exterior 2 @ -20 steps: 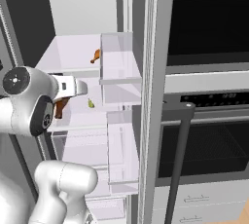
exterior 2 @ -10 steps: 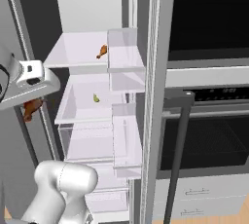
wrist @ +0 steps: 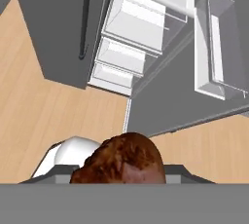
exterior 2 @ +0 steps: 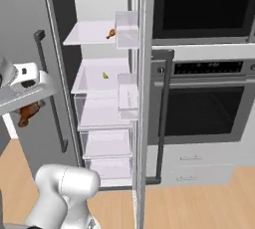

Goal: Place one lemon wedge and one chicken drumstick in each tupperware on the nearby counter, to pack two identical lunches.

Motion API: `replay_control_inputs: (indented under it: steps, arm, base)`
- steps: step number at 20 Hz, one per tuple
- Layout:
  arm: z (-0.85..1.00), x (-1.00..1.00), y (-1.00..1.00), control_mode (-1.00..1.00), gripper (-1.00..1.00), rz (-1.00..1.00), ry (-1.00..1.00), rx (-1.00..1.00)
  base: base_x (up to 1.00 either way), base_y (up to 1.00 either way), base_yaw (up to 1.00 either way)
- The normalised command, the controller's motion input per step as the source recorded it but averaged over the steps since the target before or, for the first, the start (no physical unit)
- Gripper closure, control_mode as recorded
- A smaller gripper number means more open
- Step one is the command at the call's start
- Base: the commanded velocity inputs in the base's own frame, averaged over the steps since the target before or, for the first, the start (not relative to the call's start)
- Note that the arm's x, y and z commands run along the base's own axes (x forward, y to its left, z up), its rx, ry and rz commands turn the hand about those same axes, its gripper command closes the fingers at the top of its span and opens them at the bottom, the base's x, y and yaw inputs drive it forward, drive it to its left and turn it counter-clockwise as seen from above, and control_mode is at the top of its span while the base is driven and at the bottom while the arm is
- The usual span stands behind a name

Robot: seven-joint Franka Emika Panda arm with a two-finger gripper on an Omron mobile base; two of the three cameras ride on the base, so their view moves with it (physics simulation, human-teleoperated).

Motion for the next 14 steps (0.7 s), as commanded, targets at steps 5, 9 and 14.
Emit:
replay_control_inputs:
  steps: [5, 9, 14]
  arm:
    - [0.00, 0.00, 0.00, 1.00, 1.00, 0.00, 0.00, 0.00]
    - [0.00, 0.00, 0.00, 1.00, 1.00, 0.00, 0.00, 0.00]
    - [0.00, 0.00, 0.00, 1.00, 1.00, 0.00, 0.00, 0.00]
  base:
    - [-1.00, -0.31, -0.24]
    - [-0.41, -0.72, -0.66]
    - [0.54, -1.00, -0.51]
